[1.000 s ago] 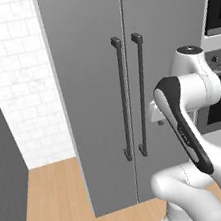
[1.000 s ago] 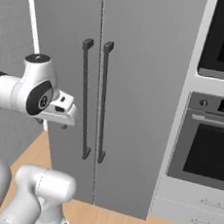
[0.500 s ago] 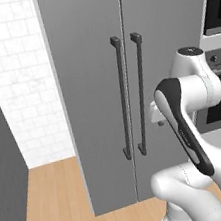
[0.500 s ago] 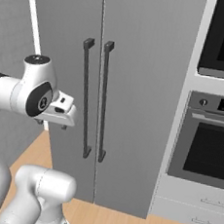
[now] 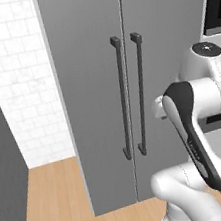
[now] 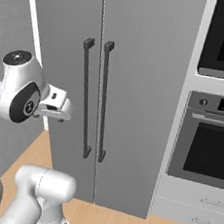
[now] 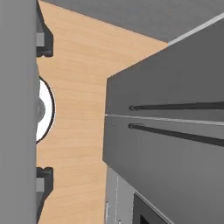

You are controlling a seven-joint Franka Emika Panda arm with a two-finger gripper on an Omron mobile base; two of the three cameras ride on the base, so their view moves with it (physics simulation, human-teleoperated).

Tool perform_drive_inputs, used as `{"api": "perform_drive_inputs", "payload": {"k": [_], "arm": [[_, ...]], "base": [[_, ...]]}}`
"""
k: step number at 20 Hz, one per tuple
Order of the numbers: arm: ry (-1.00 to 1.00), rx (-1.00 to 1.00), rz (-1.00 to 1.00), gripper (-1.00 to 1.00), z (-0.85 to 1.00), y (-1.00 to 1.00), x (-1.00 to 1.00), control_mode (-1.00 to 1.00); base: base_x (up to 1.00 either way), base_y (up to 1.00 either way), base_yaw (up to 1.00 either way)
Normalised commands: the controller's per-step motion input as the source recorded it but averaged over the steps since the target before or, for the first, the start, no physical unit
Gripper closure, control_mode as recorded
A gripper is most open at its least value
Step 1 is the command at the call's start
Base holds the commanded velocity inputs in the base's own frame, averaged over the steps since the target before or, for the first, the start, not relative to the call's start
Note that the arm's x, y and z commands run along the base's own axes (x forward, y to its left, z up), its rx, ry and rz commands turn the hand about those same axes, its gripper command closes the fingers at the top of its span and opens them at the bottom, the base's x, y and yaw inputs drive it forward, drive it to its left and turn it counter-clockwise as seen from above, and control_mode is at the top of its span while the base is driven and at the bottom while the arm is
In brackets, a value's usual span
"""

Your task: Grab a lemon wedge from the fridge and one ice cube from the ice bowl, and put them in the glass of lemonade.

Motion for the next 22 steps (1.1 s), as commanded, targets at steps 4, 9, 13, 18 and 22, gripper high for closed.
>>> {"api": "perform_drive_inputs", "payload": {"k": [4,9,13,18,22], "arm": [[-0.56,-0.07,0.00,-1.00,0.83,0.00,-0.16,-1.00],[-0.49,-0.04,0.00,-1.00,0.41,-0.21,0.04,-1.00],[-0.29,0.00,0.00,-1.00,0.03,-0.21,0.42,-1.00],[0.02,0.00,0.00,-1.00,-0.05,-0.24,1.00,-1.00],[0.11,0.01,0.00,-1.00,0.00,-0.29,1.00,-1.00]], "base": [[0.00,0.00,0.00],[0.00,0.00,0.00],[0.00,0.00,0.00],[0.00,0.00,0.00],[0.00,0.00,0.00]]}}
